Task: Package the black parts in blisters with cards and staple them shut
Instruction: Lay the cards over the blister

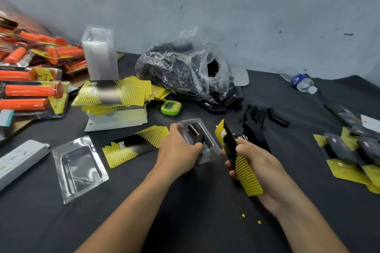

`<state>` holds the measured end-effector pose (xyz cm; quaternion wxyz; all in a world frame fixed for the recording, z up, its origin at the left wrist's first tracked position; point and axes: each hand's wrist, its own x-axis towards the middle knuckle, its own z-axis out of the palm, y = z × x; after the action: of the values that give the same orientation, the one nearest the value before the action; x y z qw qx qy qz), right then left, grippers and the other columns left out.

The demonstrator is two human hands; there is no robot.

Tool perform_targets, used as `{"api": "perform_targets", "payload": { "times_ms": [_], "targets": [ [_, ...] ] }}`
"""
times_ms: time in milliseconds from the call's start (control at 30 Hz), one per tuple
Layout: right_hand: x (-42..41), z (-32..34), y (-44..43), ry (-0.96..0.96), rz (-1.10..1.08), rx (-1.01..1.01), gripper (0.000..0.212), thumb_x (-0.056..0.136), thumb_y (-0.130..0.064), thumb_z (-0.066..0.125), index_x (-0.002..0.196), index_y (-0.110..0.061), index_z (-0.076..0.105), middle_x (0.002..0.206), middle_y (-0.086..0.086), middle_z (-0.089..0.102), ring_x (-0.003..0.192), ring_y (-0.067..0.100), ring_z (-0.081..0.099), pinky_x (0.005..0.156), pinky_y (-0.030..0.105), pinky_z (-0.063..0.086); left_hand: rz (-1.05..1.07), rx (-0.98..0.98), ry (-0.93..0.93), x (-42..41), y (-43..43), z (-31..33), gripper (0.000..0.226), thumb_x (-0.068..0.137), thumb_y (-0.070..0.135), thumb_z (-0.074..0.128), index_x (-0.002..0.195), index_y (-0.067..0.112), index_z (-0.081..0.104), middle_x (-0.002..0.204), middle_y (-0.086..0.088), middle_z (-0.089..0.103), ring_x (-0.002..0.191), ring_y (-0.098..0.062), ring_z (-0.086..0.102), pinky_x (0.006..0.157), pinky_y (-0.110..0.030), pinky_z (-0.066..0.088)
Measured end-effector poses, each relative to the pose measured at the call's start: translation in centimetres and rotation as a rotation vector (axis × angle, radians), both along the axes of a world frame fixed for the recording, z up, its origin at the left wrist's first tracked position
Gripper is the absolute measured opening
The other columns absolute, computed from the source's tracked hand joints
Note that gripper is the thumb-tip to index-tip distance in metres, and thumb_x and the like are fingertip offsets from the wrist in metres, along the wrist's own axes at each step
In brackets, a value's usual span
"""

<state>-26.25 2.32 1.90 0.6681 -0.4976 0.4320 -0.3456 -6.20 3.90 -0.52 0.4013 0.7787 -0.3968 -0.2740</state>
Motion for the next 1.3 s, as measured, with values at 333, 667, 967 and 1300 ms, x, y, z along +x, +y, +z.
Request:
{"api": "perform_targets", "payload": {
  "times_ms": [333,667,967,1300],
  "targets": [
    [0.6,-0.9,1.0,0.613,0.103,-0.512,0.026,0.074,-0.05,0.077,0.099,-0.042,0.081,0.112,-0.029,0.065,0.089,-0.003,0.061,0.079,0.014,0.042,-0.001,-0.025,0.087,0.5,-0.4,-0.4,0.049,0.091,0.021,0.071,0.131,0.031,0.045,0.109,-0.014,0.071,0.061,-0.018,0.074,0.052,-0.028,0.055],
    [1.4,-1.7,1.1,0.799,-0.039,-0.566,0.046,0.075,-0.057,0.068,0.113,-0.033,0.078,0.116,-0.025,0.064,0.1,-0.003,0.058,0.081,0.015,0.042,-0.076,-0.064,0.204,0.6,-0.7,-0.5,0.053,0.092,0.01,0.064,0.137,0.028,0.042,0.065,-0.001,0.075,0.056,-0.021,0.074,0.063,-0.037,0.063],
    [2.6,-1.6,2.0,1.119,-0.03,-0.76,0.053,0.072,-0.062,0.057,0.114,-0.033,0.07,0.119,-0.017,0.057,0.11,0.012,0.051,0.074,0.035,0.044,-0.047,-0.071,0.252,0.7,-0.8,-0.5,0.06,0.088,0.011,0.06,0.143,0.023,0.039,0.064,-0.004,0.075,0.057,-0.023,0.074,0.068,-0.039,0.063],
    [2.9,-2.0,1.9,1.162,-0.06,-0.883,0.052,0.07,-0.061,0.05,0.107,-0.031,0.071,0.116,-0.016,0.062,0.105,0.013,0.05,0.07,0.033,0.045,-0.033,-0.029,-0.172,0.4,-0.6,-0.4,0.074,0.082,0.024,0.072,0.148,0.027,0.039,0.086,0.015,0.05,0.064,-0.002,0.056,0.045,-0.01,0.039]
  ]
}}
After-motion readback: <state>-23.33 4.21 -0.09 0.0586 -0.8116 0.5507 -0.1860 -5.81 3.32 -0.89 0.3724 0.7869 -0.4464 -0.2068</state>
